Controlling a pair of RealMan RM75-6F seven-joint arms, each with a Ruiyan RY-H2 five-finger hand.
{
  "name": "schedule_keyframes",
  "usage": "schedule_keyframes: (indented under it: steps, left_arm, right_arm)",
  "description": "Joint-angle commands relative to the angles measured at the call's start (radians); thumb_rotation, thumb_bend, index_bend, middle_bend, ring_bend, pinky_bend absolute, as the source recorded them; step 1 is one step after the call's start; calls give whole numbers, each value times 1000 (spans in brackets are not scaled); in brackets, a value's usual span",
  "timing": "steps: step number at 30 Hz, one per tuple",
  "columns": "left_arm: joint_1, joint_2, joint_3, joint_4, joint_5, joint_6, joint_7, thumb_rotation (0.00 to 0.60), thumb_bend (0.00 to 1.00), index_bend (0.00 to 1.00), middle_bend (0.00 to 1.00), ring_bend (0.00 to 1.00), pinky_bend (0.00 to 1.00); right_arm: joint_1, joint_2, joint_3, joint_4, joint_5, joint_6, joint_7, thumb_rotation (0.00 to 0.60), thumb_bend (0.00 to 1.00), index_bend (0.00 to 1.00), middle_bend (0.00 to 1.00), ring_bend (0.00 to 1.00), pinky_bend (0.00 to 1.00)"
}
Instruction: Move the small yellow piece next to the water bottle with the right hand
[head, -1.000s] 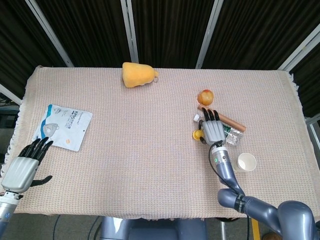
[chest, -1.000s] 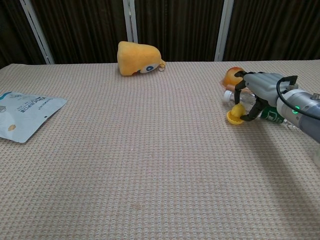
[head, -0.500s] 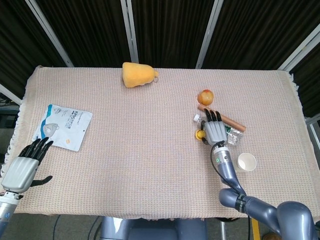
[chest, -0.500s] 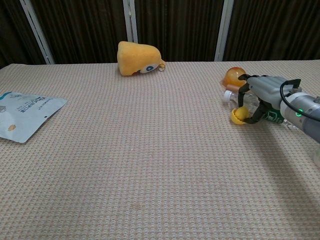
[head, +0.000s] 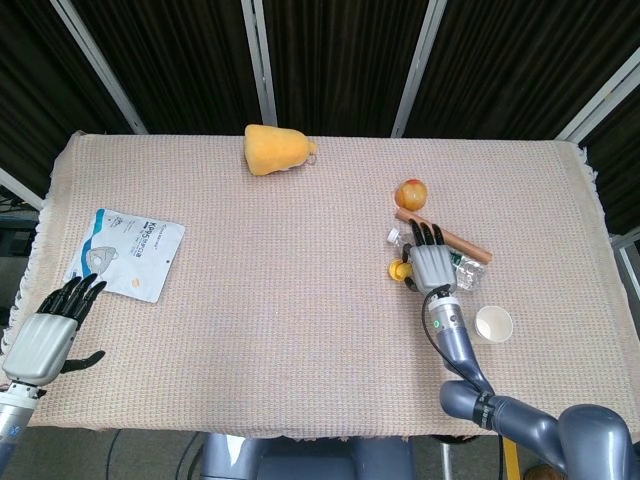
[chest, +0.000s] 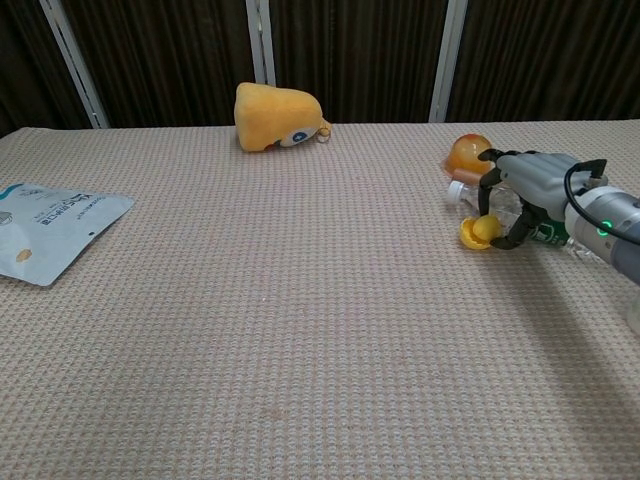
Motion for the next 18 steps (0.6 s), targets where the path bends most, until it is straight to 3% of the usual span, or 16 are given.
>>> schedule_keyframes:
  steps: [1,18]
  left_arm:
    - [0,0,0,0,1,1,0,600,0,0,0,0,162]
    - [-3,-1,-1,1,2,0,-1,600,0,0,0,0,162]
  right_arm:
    - [-1,4,-2,-11,-4,6,-7,600,210,492,0,0,0]
    - [5,0,4,-42,8,15,-39,600,210,492,0,0,0]
